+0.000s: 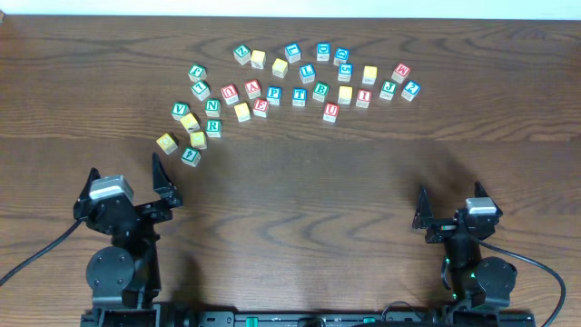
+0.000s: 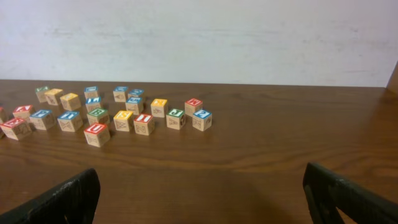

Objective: Spell out NEURIPS

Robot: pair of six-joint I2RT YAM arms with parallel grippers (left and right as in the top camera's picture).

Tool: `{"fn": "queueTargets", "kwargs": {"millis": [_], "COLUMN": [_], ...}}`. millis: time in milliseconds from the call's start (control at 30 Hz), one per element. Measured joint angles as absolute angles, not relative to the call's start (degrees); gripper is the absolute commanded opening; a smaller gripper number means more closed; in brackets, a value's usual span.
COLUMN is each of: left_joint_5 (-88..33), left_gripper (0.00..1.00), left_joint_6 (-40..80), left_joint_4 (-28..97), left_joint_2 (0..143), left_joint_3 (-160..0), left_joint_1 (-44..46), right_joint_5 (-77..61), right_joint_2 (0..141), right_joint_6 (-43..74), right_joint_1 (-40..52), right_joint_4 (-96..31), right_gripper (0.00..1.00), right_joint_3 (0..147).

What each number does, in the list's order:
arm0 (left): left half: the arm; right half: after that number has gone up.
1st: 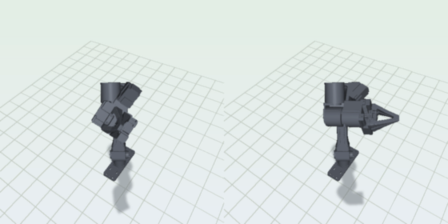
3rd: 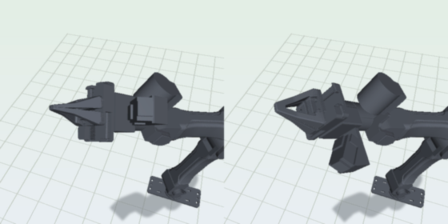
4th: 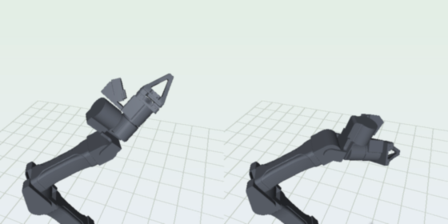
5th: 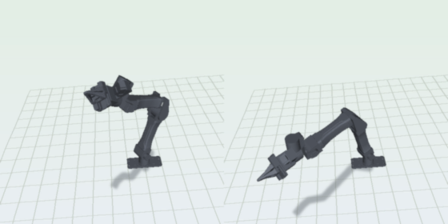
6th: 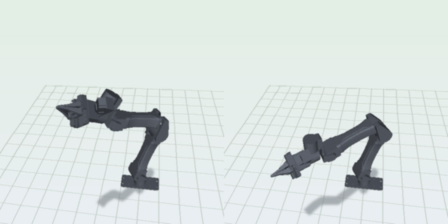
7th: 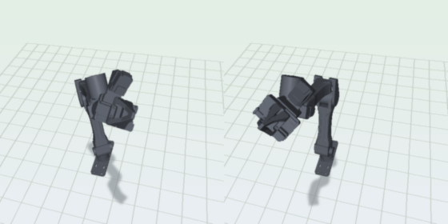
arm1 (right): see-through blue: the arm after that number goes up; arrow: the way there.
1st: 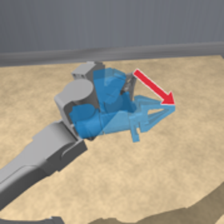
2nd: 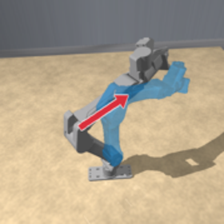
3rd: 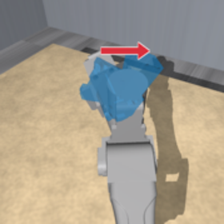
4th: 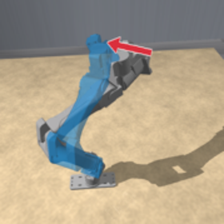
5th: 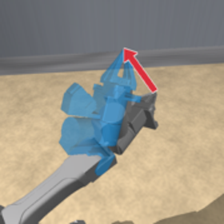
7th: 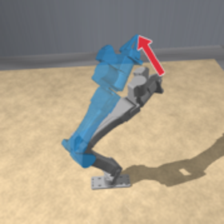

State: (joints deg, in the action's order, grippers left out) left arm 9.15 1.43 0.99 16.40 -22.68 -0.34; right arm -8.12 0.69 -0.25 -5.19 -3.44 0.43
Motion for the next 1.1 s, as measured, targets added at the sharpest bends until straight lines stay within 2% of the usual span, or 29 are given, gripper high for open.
{"fn": "queueTargets", "kwargs": {"millis": [467, 700, 1100], "left_joint_5": [9.17, 9.17, 9.17], "left_gripper": [0.97, 0.97, 0.97], "left_joint_6": [1.43, 1.43, 1.43], "left_joint_4": [0.97, 1.04, 9.23], "left_joint_2": [16.75, 22.06, 34.70], "left_joint_3": [-23.33, -26.09, -37.91], "left_joint_1": [-0.34, -0.34, -0.34], "right_joint_5": [-8.16, -8.16, -10.94], "right_joint_2": [0.71, 2.83, 23.53], "right_joint_6": [-0.25, -0.25, -0.25], "right_joint_1": [-5.19, -5.19, -5.19], "right_joint_4": [1.63, 1.56, -0.73], "right_gripper": [0.99, 0.99, 0.99], "right_joint_3": [0.40, 2.92, 20.12]}}
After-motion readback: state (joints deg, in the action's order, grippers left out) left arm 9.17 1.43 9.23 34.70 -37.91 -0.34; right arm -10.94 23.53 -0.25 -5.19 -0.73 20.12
